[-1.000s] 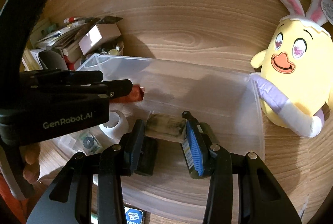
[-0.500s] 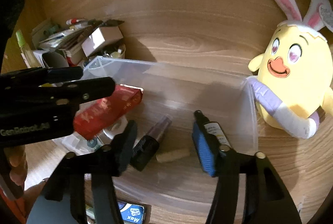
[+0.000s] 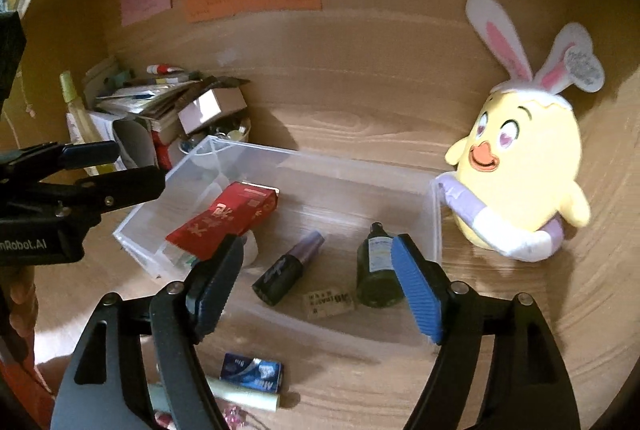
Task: Organize objects
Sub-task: 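Withdraw both open tools from the bin toward the items on the desk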
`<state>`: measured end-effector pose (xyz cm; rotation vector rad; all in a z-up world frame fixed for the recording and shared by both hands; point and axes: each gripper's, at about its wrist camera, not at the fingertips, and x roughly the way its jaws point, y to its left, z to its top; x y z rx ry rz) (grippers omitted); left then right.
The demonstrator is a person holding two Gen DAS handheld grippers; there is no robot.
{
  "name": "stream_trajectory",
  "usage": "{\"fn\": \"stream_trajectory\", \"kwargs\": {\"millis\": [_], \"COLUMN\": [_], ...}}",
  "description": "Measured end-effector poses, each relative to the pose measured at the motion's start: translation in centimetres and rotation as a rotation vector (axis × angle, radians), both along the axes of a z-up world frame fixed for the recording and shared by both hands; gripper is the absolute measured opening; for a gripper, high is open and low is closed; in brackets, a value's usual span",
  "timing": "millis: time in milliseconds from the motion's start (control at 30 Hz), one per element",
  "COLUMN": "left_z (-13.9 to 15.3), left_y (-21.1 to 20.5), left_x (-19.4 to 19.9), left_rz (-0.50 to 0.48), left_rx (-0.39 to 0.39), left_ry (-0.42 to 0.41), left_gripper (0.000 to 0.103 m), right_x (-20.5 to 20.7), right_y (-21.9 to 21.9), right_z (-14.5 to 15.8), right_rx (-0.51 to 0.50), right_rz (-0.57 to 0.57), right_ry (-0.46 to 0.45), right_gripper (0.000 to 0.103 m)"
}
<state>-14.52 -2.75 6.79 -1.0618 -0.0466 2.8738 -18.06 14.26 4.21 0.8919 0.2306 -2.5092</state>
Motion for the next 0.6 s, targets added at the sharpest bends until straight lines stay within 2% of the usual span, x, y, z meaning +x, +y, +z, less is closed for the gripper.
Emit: {"fn": "stream_trajectory", "kwargs": {"millis": [100, 233, 400, 600], "left_z": [0.1, -0.5, -2.5, -5.0], "left_y": [-0.3, -0.6, -1.0, -1.7], "left_x": [1.3, 2.6, 3.6, 4.2], "left_rz": [-0.004, -0.013, -0.006, -0.008], "left_rx": [-0.021, -0.037, -0.062, -0.057], "left_ry": [0.014, 0.003, -0.036, -0.084], "left_gripper": [0.095, 0.095, 0.095, 0.095], "right_x": [1.4, 2.6, 3.8, 4.6], "right_y": [0.4, 1.0, 1.3, 1.4], "right_z": [0.5, 0.8, 0.4, -0.9], "right_rx": [0.003, -0.008, -0.013, 0.007], "right_rz": [-0.003, 0.001, 0.002, 0.003], "right_ry": [0.028, 0.036, 0.025, -0.004], "right_gripper": [0.08, 0.08, 0.081, 0.081]}}
